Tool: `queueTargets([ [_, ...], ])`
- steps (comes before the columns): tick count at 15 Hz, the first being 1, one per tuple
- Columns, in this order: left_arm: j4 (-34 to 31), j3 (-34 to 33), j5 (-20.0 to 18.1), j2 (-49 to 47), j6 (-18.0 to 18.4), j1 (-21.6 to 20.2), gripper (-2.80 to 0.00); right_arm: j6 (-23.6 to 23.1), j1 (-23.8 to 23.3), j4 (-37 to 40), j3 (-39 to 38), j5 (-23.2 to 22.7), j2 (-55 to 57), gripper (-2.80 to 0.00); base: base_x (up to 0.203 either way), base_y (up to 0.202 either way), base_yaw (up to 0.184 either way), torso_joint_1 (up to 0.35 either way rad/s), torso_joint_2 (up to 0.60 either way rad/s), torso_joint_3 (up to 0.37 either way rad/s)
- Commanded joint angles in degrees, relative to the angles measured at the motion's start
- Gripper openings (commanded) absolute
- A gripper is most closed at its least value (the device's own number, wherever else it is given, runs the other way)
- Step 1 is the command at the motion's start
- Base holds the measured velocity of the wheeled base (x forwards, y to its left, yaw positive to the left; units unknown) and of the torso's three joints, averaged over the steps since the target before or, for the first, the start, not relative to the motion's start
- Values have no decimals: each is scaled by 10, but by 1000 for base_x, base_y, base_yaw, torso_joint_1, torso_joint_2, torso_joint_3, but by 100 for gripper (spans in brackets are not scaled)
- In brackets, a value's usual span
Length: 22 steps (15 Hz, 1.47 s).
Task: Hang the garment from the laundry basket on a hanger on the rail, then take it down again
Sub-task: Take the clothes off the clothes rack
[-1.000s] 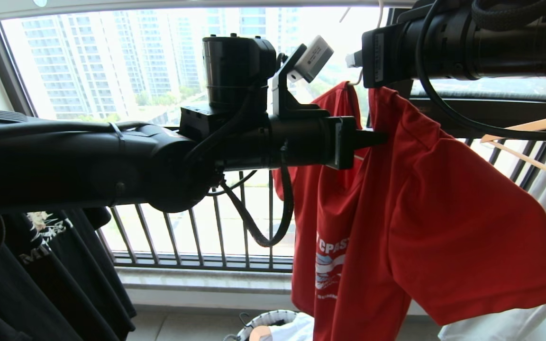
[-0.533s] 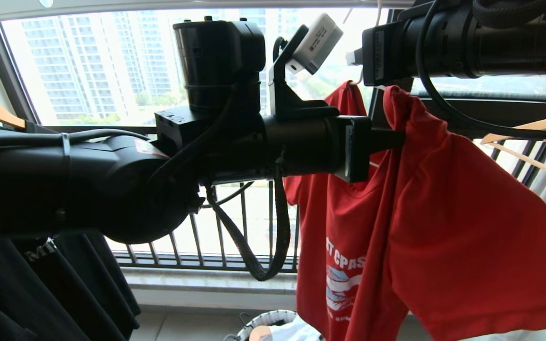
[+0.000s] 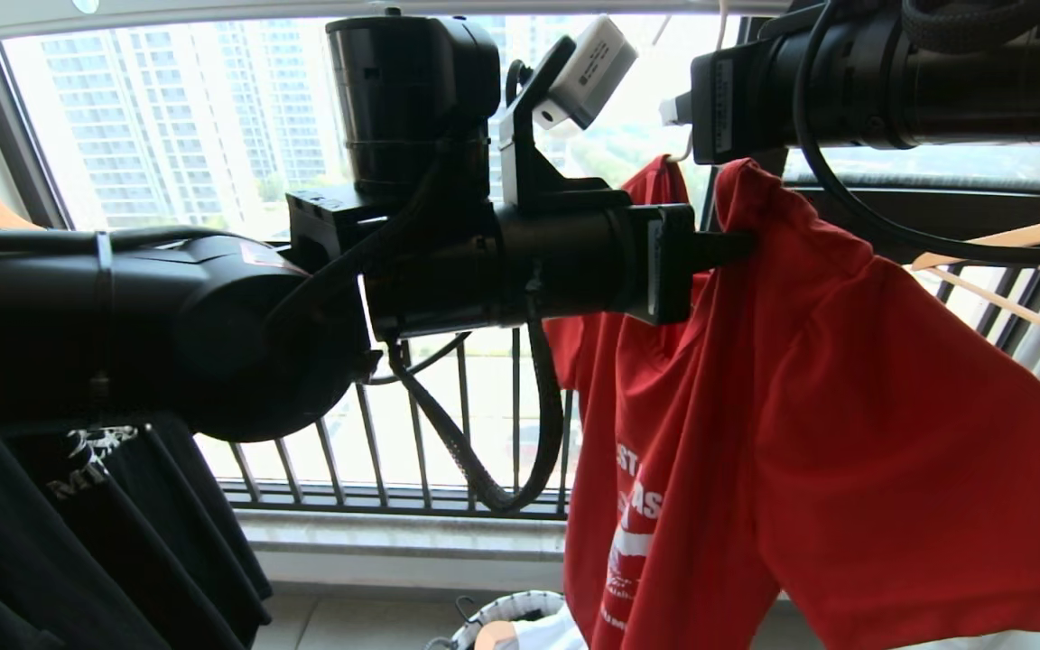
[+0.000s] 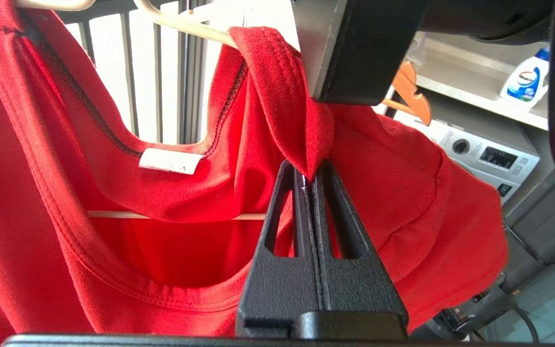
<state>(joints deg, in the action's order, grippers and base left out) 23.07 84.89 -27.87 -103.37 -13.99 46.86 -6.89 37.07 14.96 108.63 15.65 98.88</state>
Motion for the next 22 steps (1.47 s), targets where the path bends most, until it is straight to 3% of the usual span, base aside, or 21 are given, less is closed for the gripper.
queueTargets([
  [1,-2,18,13,-16,6,-2,-280,-1,0,1,0,1,-2,-280,0,0,0,0,0,0],
  [2,-2,22,23,-18,9,-1,0,-1,0,1,0,1,-2,-280,0,0,0,0,0,0],
  [7,-1,-14,29,30,17,-1,0,-1,0,1,0,1,-4,-280,0,0,0,0,0,0],
  [10,-3,-48,97,72,46,-15,0,-1,-1,5,-2,1,-9,-280,0,0,0,0,0,0],
  [12,-1,-51,107,73,55,-49,0,-1,-1,8,-3,1,-14,-280,0,0,0,0,0,0],
  [16,1,-49,116,45,56,-62,0,-1,0,9,-6,0,-20,-280,0,0,0,0,0,0],
  [17,1,-37,116,32,56,-66,-280,-1,0,9,-6,0,-20,-280,0,0,0,0,0,0],
  [22,0,58,119,-43,65,-72,-280,-1,0,10,-11,1,-28,-280,0,0,0,0,0,0],
])
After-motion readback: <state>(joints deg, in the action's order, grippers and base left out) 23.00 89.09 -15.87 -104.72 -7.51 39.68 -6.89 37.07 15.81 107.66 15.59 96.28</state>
